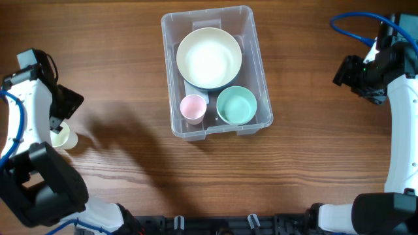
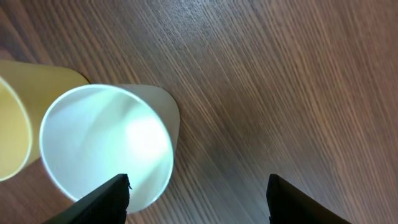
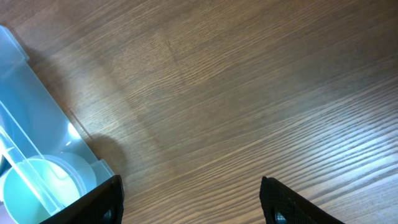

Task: Pack container
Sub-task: 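Move left gripper to the white cup and grasp it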

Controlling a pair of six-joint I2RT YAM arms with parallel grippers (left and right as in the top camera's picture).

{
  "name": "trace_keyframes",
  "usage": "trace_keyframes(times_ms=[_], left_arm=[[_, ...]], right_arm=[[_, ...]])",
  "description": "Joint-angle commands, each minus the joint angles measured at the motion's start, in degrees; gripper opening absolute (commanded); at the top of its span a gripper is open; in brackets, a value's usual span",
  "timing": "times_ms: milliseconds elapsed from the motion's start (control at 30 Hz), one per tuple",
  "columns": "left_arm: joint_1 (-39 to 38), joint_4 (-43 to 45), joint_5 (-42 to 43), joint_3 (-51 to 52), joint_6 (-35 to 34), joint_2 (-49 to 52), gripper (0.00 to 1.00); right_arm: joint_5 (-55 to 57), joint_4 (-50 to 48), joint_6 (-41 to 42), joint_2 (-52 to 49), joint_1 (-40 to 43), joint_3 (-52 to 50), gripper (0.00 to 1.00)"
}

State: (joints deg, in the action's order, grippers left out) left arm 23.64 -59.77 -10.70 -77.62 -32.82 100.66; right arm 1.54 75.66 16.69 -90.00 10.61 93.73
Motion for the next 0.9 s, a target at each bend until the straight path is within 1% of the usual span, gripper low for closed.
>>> trace_keyframes(times_ms=[0, 167, 233, 267, 300, 333, 367, 400, 433, 500, 567, 633, 667, 767, 867], left_arm=[[0.6, 0.5, -1.8, 0.6, 1.1, 3.0, 0.72], [1.3, 0.8, -1.8, 0.6, 1.1, 5.7, 0.71], [1.5, 1.1, -1.8, 0.6, 1.1, 6.1, 0.66], [1.5, 1.1, -1.8, 0.6, 1.1, 6.3, 0.62], [1.5, 1.1, -1.8, 0.6, 1.1, 6.5, 0.52], [1.6, 1.3, -1.8, 0.6, 1.1, 6.7, 0.46], [1.6, 1.3, -1.8, 0.6, 1.1, 7.0, 0.38], [1.6, 1.3, -1.8, 0.6, 1.1, 7.3, 0.34], [1.6, 1.1, -1.7, 0.6, 1.1, 7.7, 0.33], [1.6, 1.0, -1.8, 0.7, 1.1, 8.1, 0.27], [1.6, 1.1, -1.8, 0.8, 1.1, 8.1, 0.13], [1.6, 1.1, -1.8, 0.8, 1.1, 8.1, 0.06], [1.6, 1.0, -1.7, 0.8, 1.1, 8.1, 0.04], [1.4, 0.5, -1.0, 0.7, 1.1, 8.0, 0.04], [-0.1, -0.4, 3.5, -0.2, 1.2, 6.2, 0.04]], right_arm=[[0.2, 0.2, -0.7, 0.3, -0.1, -0.4, 0.71], [0.1, 0.2, -1.1, 0.3, -0.1, -0.4, 0.71], [0.1, 0.2, -1.1, 0.3, -0.1, -0.4, 0.71], [0.1, 0.2, -1.1, 0.3, -0.1, -0.4, 0.71], [0.1, 0.2, -1.1, 0.3, -0.1, -0.4, 0.71], [0.1, 0.2, -1.2, 0.3, -0.1, -0.4, 0.71], [0.1, 0.2, -1.3, 0.3, -0.1, -0.4, 0.71], [0.1, 0.2, -1.3, 0.3, -0.1, -0.4, 0.71], [0.1, 0.2, -1.3, 0.3, -0.1, -0.4, 0.71], [0.1, 0.2, -1.3, 0.3, -0.1, -0.4, 0.71], [0.1, 0.2, -1.3, 0.3, -0.1, -0.4, 0.71], [0.1, 0.2, -1.3, 0.3, -0.1, -0.4, 0.71], [0.1, 0.2, -1.3, 0.3, -0.1, -0.4, 0.71], [0.1, 0.2, -1.3, 0.3, -0.1, -0.4, 0.71], [0.1, 0.2, -1.3, 0.3, -0.1, -0.4, 0.71]])
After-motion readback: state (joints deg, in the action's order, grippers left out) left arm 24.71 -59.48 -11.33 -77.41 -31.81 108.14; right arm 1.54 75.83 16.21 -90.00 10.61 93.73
